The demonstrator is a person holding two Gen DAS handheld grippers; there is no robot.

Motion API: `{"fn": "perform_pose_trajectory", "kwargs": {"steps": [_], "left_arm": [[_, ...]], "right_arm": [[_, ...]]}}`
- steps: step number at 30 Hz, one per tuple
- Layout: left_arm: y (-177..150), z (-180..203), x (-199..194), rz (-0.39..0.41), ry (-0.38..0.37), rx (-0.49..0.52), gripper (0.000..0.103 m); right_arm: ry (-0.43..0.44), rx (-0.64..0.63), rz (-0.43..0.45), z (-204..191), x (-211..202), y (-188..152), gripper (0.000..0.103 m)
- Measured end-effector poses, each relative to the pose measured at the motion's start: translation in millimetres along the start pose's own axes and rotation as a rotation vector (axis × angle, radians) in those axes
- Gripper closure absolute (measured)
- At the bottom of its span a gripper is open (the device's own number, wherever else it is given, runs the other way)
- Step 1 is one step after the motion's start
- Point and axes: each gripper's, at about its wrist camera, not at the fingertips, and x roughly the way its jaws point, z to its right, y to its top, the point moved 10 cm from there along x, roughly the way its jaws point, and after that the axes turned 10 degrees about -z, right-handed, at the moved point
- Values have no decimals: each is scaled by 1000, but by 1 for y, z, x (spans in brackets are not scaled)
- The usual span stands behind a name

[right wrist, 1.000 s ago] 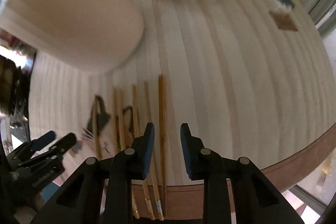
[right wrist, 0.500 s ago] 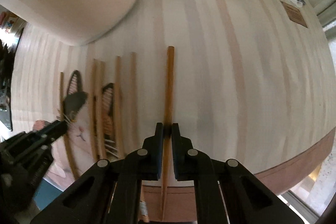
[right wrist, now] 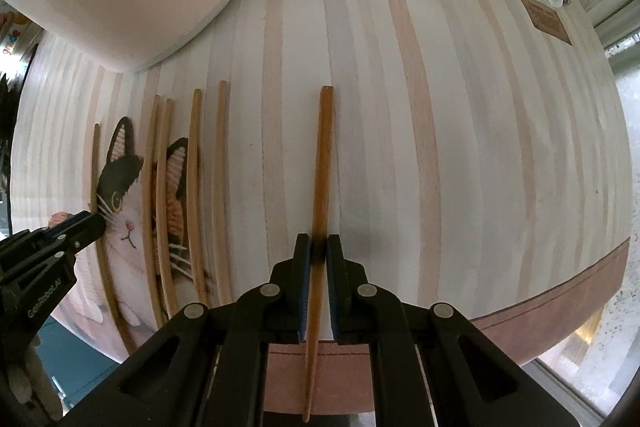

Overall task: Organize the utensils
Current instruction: 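Close the left gripper on a chopstick while the right gripper grasps another, then lift both chopsticks and carry them above the utensil holder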

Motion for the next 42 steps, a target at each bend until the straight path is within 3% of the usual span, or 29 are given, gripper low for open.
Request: {"fn": "perform_pose_trajectory", "kwargs": {"steps": [15, 21, 26, 30, 36, 42], "left_arm": [[1, 4, 1, -5, 8, -2, 92], [-1, -4, -4, 18, 4, -36, 99], [3, -17, -38, 108, 22, -46, 99], [7, -26, -69, 198, 64, -39, 99], [10, -40, -105, 288, 56, -71, 99], [19, -48, -158, 402, 25, -121, 99]], "right_arm": [[-40, -35, -20, -14, -8, 13, 95], [-20, -18, -10, -22, -10, 14, 95], [54, 33, 65, -19, -33, 16, 95], [65, 36, 143, -22, -61, 22, 95], [54, 35, 265, -28, -105, 30, 95], [103, 81, 367, -11, -146, 38, 95]]}}
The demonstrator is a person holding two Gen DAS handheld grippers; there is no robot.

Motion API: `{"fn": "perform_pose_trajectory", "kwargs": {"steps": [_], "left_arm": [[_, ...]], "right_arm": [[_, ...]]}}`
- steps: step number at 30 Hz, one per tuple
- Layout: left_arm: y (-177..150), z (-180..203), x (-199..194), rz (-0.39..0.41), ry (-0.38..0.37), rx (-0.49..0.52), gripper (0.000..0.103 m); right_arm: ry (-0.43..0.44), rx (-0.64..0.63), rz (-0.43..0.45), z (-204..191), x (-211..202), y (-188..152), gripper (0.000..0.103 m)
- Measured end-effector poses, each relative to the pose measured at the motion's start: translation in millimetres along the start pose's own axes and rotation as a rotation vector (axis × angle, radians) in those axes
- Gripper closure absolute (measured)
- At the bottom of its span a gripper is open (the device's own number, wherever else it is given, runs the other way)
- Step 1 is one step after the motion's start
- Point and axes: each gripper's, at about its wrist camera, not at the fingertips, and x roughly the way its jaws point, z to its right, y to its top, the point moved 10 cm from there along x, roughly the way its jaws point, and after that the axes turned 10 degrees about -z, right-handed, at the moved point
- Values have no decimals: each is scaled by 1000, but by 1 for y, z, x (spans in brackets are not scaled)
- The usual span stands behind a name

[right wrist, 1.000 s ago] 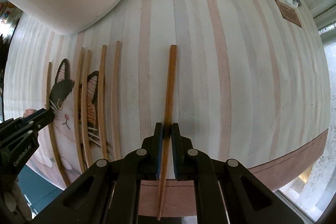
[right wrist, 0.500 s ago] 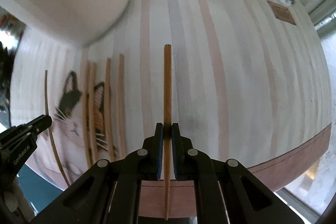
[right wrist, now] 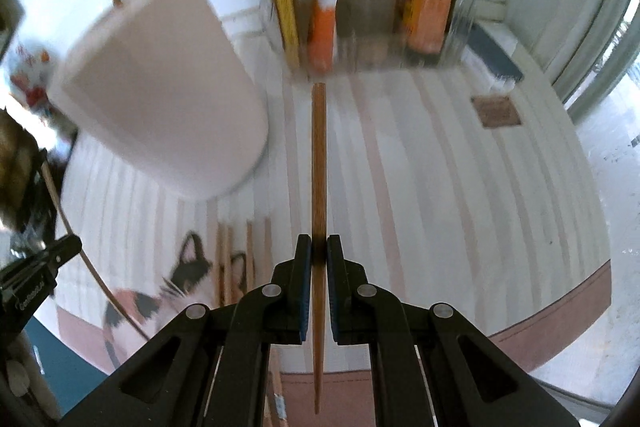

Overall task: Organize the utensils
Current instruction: 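Lift both chopsticks and carry them above the utensil holder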

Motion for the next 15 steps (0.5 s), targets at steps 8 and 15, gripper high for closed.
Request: {"fn": "perform_pose_trajectory", "kwargs": {"steps": [8, 15], "left_arm": [[62, -20, -82, 200, -29, -67, 99], [120, -31, -170, 357, -77, -109, 99]], "right_arm": [[93, 67, 169, -7, -66, 65, 95], [183, 54, 321, -39, -135, 143, 95]]}}
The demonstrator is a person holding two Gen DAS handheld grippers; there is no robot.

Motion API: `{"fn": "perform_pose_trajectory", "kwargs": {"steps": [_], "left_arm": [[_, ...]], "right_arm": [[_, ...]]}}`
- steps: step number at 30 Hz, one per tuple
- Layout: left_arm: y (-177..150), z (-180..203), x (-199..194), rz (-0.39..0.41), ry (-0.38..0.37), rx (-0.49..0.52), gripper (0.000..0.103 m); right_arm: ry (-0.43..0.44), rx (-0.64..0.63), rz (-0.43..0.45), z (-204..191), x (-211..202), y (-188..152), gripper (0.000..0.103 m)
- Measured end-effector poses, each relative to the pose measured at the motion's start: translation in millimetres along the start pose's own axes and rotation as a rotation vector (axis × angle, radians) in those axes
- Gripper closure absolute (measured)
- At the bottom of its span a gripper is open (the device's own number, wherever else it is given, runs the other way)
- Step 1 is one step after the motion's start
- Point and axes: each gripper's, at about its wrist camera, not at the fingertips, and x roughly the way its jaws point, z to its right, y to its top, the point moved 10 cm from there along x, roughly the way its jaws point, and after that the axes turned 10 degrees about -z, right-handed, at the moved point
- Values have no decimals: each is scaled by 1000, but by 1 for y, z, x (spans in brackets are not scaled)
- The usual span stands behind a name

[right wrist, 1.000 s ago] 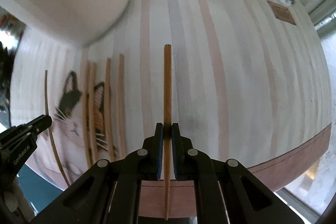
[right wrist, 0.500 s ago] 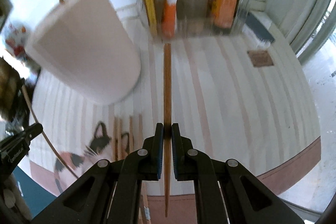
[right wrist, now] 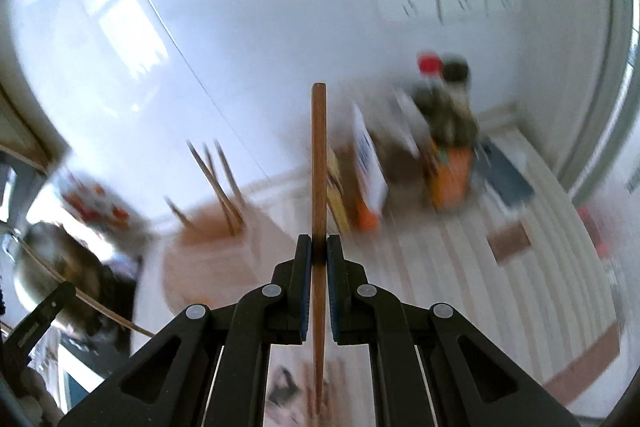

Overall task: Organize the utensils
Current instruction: 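Lift both chopsticks and carry them above the utensil holder, then open the left gripper over the holder while the right gripper lowers its chopstick into it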

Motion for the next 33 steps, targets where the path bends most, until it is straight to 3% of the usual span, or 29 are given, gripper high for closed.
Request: {"fn": "perform_pose_trajectory", "kwargs": {"steps": [7, 14, 24, 31, 33], "left_arm": [[57, 38, -36, 90, -66, 25, 99], [71, 72, -7, 51, -104, 60, 99], [57, 80, 76, -95, -99, 64, 99], [41, 87, 85, -170, -123, 78, 95], [40, 85, 78, -162, -123, 79, 88]], "right_arm": [[58, -10, 120, -45, -11, 74, 95], [65, 5, 161, -59, 23, 101, 96], [83, 37, 158, -47, 65, 98, 95], [124, -33, 111, -52, 80, 79, 95], [130, -79, 70, -59, 80, 70, 94]]}}
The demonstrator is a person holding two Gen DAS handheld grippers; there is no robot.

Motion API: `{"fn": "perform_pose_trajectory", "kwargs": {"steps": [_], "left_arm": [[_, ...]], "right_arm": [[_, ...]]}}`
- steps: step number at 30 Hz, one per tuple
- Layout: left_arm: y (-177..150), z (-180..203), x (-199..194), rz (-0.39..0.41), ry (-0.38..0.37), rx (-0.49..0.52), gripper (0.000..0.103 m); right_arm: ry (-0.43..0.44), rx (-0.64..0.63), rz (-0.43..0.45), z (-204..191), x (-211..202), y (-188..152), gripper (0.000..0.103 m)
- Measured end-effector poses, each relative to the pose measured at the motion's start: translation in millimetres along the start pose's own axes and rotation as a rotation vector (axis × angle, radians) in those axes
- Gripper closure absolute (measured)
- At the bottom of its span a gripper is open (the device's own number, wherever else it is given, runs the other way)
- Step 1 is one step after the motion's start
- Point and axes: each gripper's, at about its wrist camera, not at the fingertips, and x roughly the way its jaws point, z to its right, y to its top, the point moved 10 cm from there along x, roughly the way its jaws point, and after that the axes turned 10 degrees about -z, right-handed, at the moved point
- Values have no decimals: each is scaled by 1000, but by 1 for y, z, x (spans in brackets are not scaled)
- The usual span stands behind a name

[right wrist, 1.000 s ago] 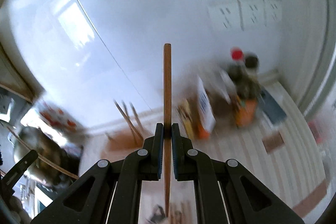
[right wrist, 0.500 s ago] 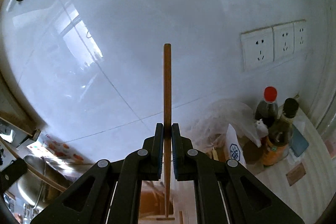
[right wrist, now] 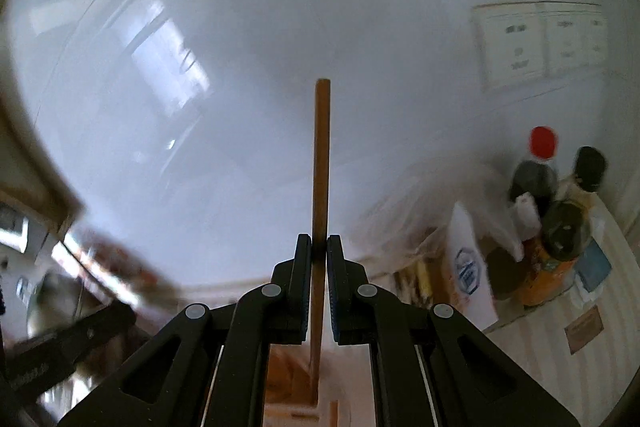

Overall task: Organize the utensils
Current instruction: 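Open the left gripper over the holder while the right gripper lowers its chopstick into it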

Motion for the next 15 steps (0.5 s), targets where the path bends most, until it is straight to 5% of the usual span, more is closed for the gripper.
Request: {"fn": "perform_pose_trajectory", "kwargs": {"steps": [1, 2, 3, 4, 7, 10, 15], "left_arm": [[0, -1, -5, 12, 9, -5, 83], [0, -5, -10, 24, 21, -16, 64], [0, -8, -15, 36, 30, -27, 38], [1, -13, -22, 58, 36, -34, 30], [-1, -28, -35, 98, 72, -44, 26], [-10, -39, -39, 102, 108, -35, 1], [-32, -55, -34, 83, 167, -30, 0]], "right_arm": [[1, -25, -13, -4, -2, -4, 90], [-5, -40, -17, -5, -6, -6, 83], [-8, -44, -14, -7, -10, -8, 64], [-10, -40, -6, -6, -16, -9, 50], [-19, -17, 8, 0, -34, -13, 49], [-35, 17, 18, 9, -54, -16, 47], [-45, 88, 30, 23, -81, -30, 35]]}}
